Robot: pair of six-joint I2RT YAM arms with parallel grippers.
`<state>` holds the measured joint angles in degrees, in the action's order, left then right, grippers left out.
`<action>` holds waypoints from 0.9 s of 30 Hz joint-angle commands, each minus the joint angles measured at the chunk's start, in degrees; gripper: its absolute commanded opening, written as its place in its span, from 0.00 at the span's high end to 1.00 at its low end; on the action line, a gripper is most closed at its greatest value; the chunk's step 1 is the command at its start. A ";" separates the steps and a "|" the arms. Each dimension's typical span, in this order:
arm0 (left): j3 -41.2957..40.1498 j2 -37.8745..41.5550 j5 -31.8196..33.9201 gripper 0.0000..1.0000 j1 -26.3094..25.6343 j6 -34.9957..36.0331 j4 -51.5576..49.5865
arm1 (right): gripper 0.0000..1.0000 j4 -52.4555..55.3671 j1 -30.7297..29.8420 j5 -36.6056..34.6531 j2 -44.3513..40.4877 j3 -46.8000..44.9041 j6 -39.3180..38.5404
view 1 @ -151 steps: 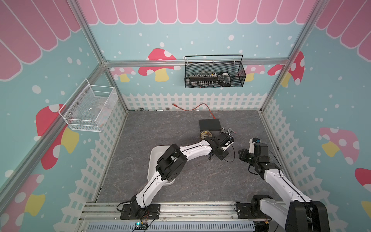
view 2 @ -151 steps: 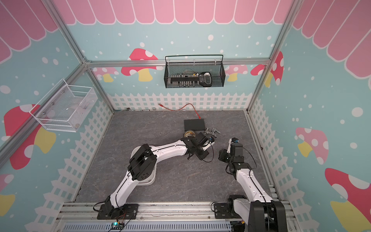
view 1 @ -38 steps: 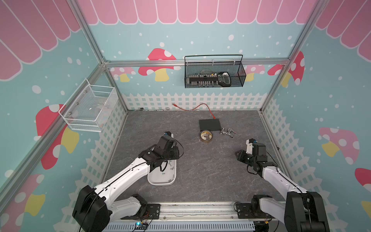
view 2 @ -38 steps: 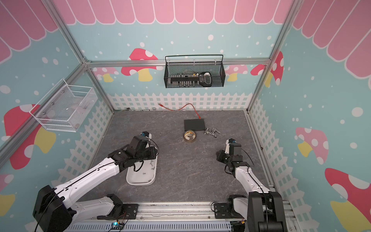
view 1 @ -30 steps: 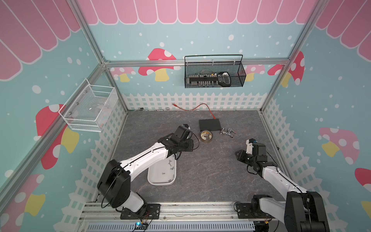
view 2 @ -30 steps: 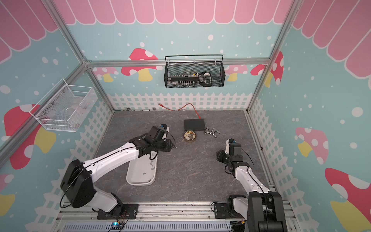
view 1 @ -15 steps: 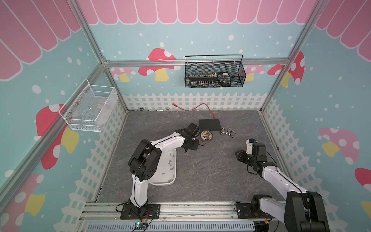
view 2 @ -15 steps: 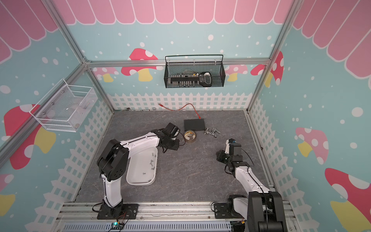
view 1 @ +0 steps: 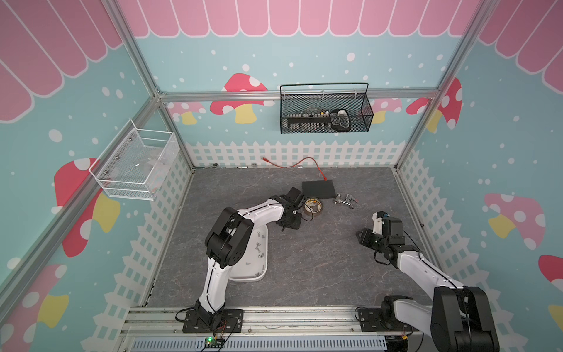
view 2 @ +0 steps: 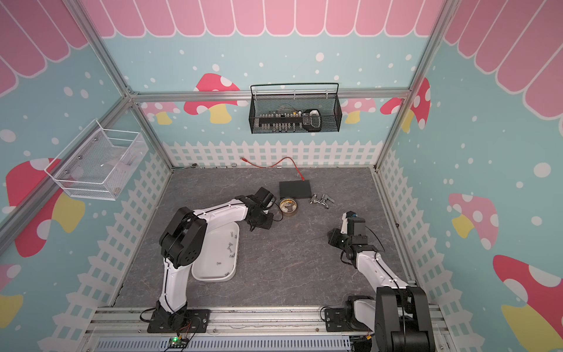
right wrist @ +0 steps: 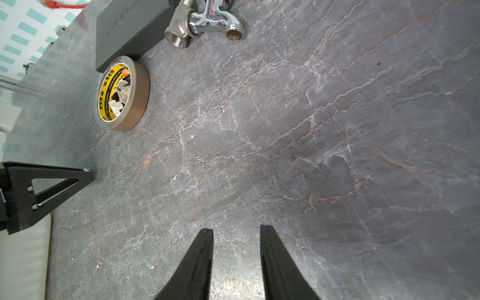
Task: Put the screws on the desktop into the storage box
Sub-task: Pick up the screw from the center of the board.
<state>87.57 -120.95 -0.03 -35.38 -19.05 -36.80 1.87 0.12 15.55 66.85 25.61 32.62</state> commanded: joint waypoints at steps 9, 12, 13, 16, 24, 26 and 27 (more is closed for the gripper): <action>4.64 -3.88 1.63 0.76 -0.13 1.32 -7.25 | 0.64 0.24 0.41 0.71 0.29 0.22 -0.24; 3.80 -3.58 1.40 0.76 -0.10 1.21 -8.07 | 0.64 0.14 0.41 0.81 0.47 0.14 -0.20; 3.84 -3.77 1.15 0.77 -0.09 1.29 -8.27 | 0.64 0.11 0.40 0.94 0.52 0.07 -0.19; 4.26 -4.79 1.02 0.81 -0.20 1.65 -8.63 | 0.64 0.16 0.43 1.13 0.62 0.10 -0.23; 6.81 -7.20 0.74 0.87 -0.20 1.82 -9.73 | 0.64 0.55 0.42 0.86 -0.62 0.04 -0.45; 7.15 -7.36 1.08 0.91 -0.22 1.82 -10.03 | 0.64 0.59 0.45 0.82 -0.60 0.04 -0.41; 7.25 -7.31 1.38 0.93 -0.21 1.82 -10.17 | 0.64 0.59 0.47 0.95 -0.59 0.03 -0.37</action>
<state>94.94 -125.05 1.02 -35.40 -17.78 -44.38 1.89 0.12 16.19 66.98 25.61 32.62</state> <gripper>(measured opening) 0.079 0.359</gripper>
